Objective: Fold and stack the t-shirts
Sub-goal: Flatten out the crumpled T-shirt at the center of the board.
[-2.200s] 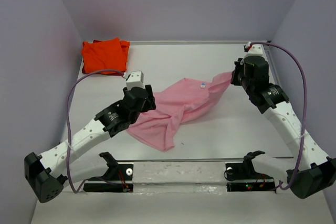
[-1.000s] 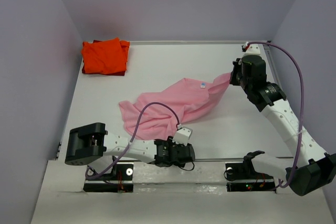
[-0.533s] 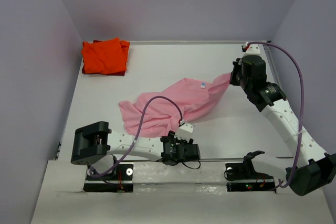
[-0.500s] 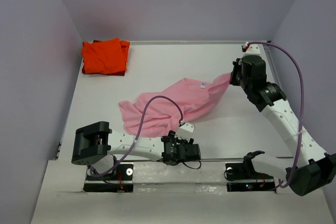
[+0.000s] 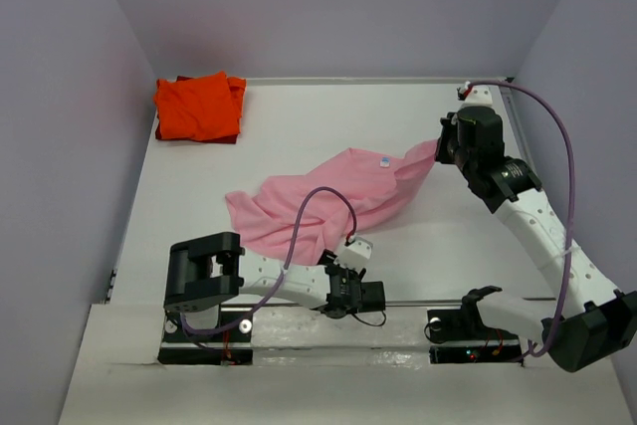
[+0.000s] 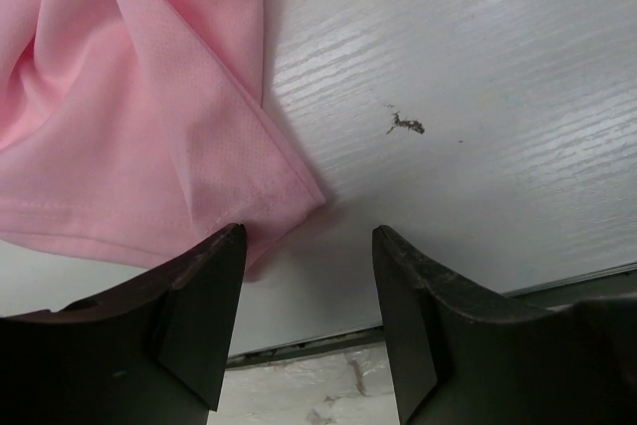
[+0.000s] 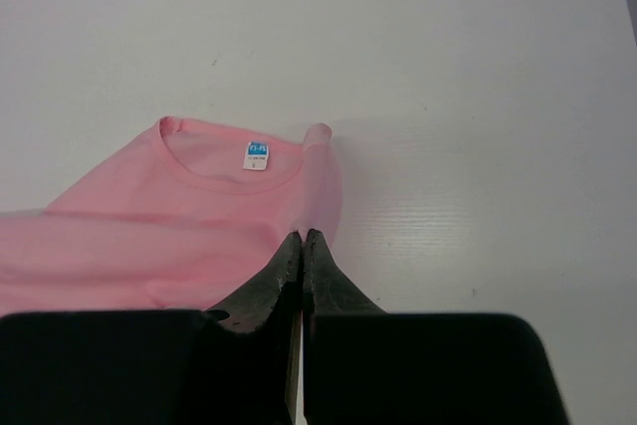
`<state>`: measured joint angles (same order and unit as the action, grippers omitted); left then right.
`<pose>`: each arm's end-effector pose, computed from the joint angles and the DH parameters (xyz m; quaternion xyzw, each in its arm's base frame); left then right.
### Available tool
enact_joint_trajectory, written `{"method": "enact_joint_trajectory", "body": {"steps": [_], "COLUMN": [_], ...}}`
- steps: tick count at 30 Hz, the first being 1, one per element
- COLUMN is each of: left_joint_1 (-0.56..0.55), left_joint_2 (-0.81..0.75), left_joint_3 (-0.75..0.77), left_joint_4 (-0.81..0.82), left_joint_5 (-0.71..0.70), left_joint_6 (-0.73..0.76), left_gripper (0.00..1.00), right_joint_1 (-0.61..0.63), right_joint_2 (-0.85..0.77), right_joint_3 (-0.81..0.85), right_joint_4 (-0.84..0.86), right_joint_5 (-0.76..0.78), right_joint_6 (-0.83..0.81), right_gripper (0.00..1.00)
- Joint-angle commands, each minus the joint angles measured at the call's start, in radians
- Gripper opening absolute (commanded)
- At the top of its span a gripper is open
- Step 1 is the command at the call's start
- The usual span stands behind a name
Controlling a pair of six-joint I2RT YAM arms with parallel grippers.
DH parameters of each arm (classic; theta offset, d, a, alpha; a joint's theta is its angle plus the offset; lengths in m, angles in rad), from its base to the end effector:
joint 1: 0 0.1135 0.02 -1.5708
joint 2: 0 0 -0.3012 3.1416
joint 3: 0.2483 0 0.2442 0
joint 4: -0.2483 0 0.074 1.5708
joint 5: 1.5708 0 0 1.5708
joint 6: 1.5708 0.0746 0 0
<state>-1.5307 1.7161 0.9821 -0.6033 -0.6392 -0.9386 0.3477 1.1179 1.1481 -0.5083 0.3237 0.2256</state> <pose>0.0569 -0.3085 0.1673 0.2401 0.9126 -0.0015 0.3311 0.2445 0.0634 0.3849 0.0321 0.8468 0.0129 0.5308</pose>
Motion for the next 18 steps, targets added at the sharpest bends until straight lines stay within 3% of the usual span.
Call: {"method": "enact_joint_trajectory", "body": {"steps": [1,4,6,10,11,12,18], "left_joint_1": [0.001,0.015,0.02,0.02,0.02,0.02,0.02], "left_joint_2": [0.019,0.028,0.034,0.036,0.036,0.034,0.022], "left_joint_3": [0.006,0.006,0.007,0.006,0.004,0.003,-0.003], "left_joint_4": [-0.026,-0.023,-0.021,-0.012,-0.003,0.002,0.002], "left_joint_5": [-0.057,-0.056,-0.057,-0.054,-0.05,-0.048,-0.065], "left_joint_6": [-0.017,-0.009,-0.005,0.001,0.006,0.006,0.008], "left_gripper": [0.66,0.66,0.56,0.24,0.11,0.03,0.0], "right_joint_1": [-0.004,-0.004,-0.004,-0.004,-0.004,-0.004,-0.004], "right_joint_2": [-0.036,-0.038,-0.038,-0.04,-0.038,-0.04,-0.035], "right_joint_3": [0.004,0.002,0.002,0.001,0.001,0.001,-0.002], "right_joint_4": [0.045,0.045,0.045,0.045,0.045,0.045,0.045], "right_joint_5": [0.0,-0.005,-0.006,-0.002,-0.002,-0.003,-0.005], "right_joint_6": [0.0,0.0,0.0,0.0,0.0,0.0,0.001], "right_gripper": [0.0,0.0,0.0,0.0,0.0,0.0,0.0]}}
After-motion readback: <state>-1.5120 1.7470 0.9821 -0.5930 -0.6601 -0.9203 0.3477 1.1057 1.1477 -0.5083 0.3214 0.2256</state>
